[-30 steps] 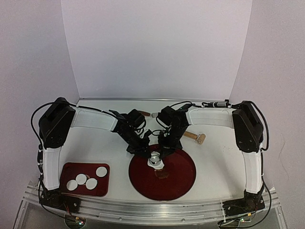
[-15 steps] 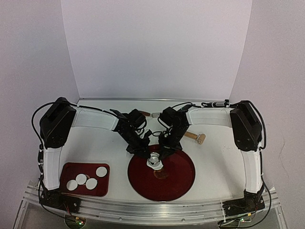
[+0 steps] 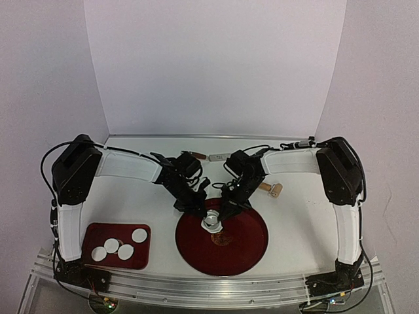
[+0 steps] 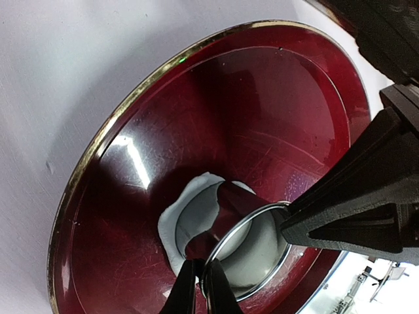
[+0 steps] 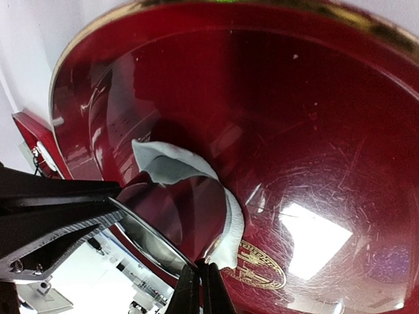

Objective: Roll out the dumpling wrappers from the dough

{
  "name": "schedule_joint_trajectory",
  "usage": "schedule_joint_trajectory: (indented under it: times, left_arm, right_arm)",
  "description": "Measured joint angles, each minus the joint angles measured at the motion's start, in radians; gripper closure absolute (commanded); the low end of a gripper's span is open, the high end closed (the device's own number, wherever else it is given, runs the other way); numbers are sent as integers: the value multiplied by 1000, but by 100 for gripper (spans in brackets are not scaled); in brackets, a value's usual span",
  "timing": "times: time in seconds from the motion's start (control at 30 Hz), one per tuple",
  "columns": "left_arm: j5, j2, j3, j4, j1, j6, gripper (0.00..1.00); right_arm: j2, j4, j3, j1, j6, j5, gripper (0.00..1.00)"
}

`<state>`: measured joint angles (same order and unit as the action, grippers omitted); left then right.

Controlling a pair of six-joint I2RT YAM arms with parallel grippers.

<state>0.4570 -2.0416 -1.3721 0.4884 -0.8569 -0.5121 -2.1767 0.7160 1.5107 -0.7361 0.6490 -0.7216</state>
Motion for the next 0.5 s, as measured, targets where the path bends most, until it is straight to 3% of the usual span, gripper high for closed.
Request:
schedule_joint_trajectory:
  times: [0.5]
  left_arm:
    - [-17,22,93,-115,-11,13,100]
  right_arm:
    - [-9,-122,-97,40,-3,-183,100]
